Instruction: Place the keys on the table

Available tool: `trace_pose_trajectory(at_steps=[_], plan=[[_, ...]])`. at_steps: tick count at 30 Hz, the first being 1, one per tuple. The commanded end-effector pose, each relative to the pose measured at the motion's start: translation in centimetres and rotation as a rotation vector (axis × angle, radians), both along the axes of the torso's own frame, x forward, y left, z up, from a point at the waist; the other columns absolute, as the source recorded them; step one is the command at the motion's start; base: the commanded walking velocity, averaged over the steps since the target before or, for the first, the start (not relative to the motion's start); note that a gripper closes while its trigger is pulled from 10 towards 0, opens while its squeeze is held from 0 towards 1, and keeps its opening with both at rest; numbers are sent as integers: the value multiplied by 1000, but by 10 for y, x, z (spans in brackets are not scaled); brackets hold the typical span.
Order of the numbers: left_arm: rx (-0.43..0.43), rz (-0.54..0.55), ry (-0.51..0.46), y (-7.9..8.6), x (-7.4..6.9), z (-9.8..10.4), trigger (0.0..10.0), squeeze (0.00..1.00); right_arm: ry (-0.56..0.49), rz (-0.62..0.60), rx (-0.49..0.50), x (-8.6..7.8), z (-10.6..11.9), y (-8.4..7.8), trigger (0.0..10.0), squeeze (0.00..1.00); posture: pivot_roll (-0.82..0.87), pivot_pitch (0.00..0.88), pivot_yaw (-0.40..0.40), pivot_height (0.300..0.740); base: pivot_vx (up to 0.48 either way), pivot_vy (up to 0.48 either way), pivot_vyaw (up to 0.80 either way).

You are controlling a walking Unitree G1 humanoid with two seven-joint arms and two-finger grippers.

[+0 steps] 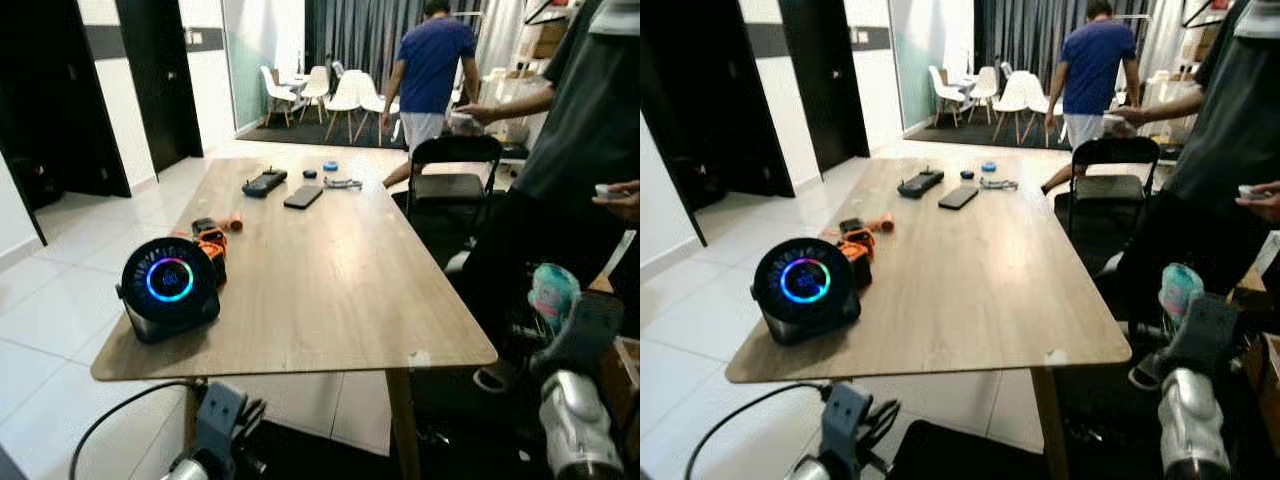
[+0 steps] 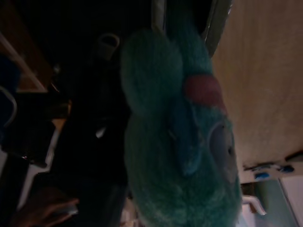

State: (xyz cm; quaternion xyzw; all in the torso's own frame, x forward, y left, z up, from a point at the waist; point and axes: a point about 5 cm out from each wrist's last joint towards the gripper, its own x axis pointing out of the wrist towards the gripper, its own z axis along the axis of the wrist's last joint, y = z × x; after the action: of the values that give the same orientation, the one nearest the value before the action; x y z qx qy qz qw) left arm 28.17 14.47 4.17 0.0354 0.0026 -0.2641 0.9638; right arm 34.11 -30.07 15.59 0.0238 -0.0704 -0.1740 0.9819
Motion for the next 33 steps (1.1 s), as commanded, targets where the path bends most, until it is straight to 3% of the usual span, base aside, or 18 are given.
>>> trace_pose_trajectory(at_steps=[1, 2, 3, 7, 10, 13, 16, 19, 25, 33], plan=[[-13, -25, 10, -3, -1, 0, 10000, 0, 92, 33, 3, 1, -14, 4, 10000, 0, 1, 24, 8, 740, 0, 0, 0], [-13, -25, 10, -3, -1, 0, 10000, 0, 92, 33, 3, 1, -14, 4, 10000, 0, 1, 24, 8, 740, 0, 0, 0], [-24, -70, -18, -7, 2, 10, 10000, 0, 155, 109, -23, 12, -16, 16, 10000, 0, 3, 16, 1, 740, 0, 0, 0], [-31, -114, -48, -13, 4, 19, 10000, 0, 209, 163, -43, 20, -17, 26, 10000, 0, 6, 11, -5, 740, 0, 0, 0], [-33, -115, -65, -14, 6, 24, 10000, 0, 235, 177, -18, 23, -18, 29, 10000, 0, 7, 11, -8, 740, 0, 0, 0], [-34, -98, -102, -14, 10, 33, 10000, 0, 270, 273, -1, 30, -19, 43, 10000, 0, 9, 12, -14, 740, 0, 0, 0], [-46, -81, -131, -14, 15, 44, 10000, 0, 313, 514, -36, 38, -21, 79, 10000, 0, 11, 14, -18, 740, 0, 0, 0], [-59, -69, -154, -15, 20, 53, 10000, 0, 319, 630, -48, 40, -23, 100, 10000, 0, 16, 19, -20, 740, 0, 0, 0], [-73, -80, -179, -22, 26, 64, 10000, 0, 317, 636, -41, 43, -25, 114, 10000, 0, 20, 31, -17, 740, 0, 0, 0], [-85, -112, -177, -35, 28, 68, 10000, 0, 318, 578, -20, 47, -21, 113, 10000, 0, 27, 63, -16, 740, 0, 0, 0]])
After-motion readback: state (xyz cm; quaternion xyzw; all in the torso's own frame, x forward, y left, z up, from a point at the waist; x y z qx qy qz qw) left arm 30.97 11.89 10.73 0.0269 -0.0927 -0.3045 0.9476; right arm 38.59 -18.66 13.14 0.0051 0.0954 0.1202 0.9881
